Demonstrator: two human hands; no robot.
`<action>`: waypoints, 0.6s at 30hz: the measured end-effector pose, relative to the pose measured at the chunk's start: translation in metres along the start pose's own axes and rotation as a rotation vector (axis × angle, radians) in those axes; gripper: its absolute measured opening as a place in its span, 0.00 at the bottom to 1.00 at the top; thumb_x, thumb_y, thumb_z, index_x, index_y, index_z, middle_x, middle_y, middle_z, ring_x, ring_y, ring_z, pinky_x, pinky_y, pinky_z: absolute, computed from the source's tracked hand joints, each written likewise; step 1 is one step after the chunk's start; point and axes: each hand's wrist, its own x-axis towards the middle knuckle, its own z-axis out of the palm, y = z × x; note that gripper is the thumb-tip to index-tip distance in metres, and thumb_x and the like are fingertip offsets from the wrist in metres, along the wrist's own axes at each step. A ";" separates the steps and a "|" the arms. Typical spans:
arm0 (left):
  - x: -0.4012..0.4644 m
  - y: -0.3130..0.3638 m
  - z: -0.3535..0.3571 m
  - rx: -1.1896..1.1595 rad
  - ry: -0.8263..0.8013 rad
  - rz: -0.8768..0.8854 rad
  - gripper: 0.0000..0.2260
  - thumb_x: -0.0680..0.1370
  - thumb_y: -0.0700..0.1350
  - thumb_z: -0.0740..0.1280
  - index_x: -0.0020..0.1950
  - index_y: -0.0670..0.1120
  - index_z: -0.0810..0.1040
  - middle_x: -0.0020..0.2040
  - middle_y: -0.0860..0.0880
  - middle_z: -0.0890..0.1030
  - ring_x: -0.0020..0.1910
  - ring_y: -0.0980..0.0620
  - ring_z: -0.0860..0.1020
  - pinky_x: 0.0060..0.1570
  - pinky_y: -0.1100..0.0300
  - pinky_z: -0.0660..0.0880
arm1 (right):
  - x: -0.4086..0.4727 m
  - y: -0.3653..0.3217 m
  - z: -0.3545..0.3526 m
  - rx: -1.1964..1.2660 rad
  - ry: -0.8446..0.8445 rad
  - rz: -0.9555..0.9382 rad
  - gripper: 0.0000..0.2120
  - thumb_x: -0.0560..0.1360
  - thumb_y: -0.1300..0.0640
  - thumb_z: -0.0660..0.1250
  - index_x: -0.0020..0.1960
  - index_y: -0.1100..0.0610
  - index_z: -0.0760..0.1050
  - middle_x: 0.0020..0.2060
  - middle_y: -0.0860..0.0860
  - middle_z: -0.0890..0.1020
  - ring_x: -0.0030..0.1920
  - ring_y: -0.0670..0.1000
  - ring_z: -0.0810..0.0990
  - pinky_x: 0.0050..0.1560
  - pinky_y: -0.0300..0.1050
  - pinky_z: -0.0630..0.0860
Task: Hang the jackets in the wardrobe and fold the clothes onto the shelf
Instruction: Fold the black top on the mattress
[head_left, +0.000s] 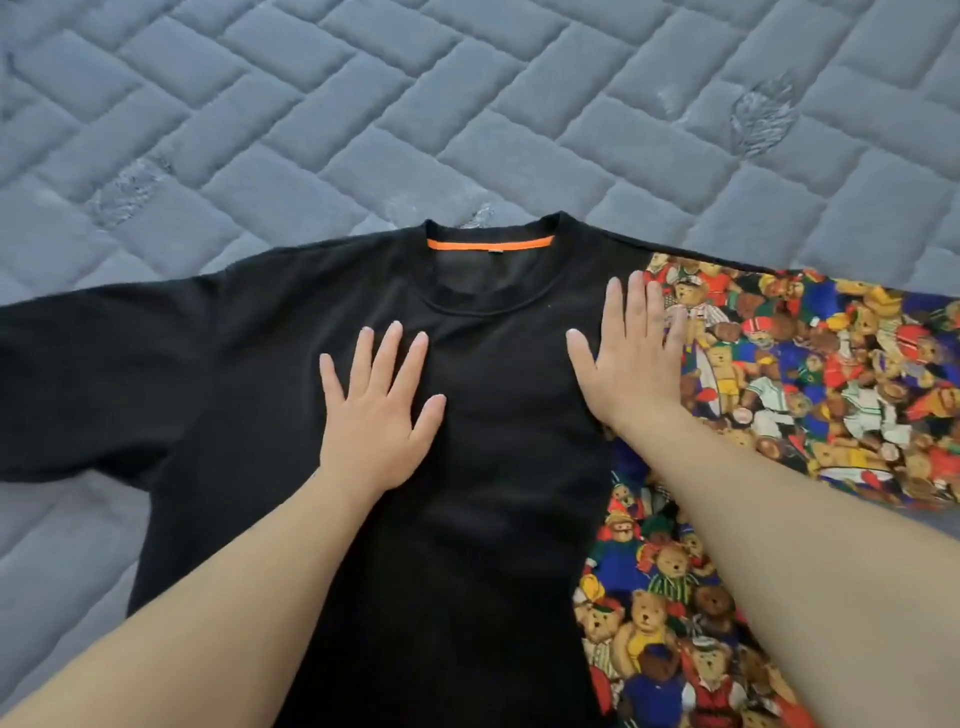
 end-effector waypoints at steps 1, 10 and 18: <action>0.012 -0.002 0.000 -0.002 0.017 -0.014 0.31 0.80 0.64 0.45 0.81 0.56 0.45 0.82 0.51 0.47 0.80 0.47 0.40 0.74 0.34 0.39 | 0.010 -0.005 0.001 -0.009 0.008 0.001 0.36 0.79 0.36 0.38 0.80 0.57 0.42 0.80 0.57 0.44 0.79 0.57 0.41 0.77 0.61 0.39; 0.134 -0.023 -0.007 0.024 0.082 0.026 0.29 0.81 0.63 0.43 0.81 0.56 0.45 0.82 0.49 0.46 0.80 0.47 0.39 0.73 0.35 0.33 | 0.096 -0.023 0.001 -0.009 0.139 -0.035 0.35 0.79 0.38 0.42 0.79 0.59 0.51 0.78 0.60 0.53 0.79 0.60 0.48 0.77 0.63 0.42; 0.181 -0.021 -0.020 -0.074 0.331 0.049 0.21 0.80 0.49 0.55 0.72 0.45 0.69 0.63 0.44 0.72 0.62 0.40 0.68 0.69 0.45 0.61 | 0.136 -0.025 0.000 0.120 0.411 -0.229 0.14 0.79 0.49 0.54 0.51 0.58 0.72 0.48 0.56 0.75 0.51 0.59 0.72 0.58 0.53 0.62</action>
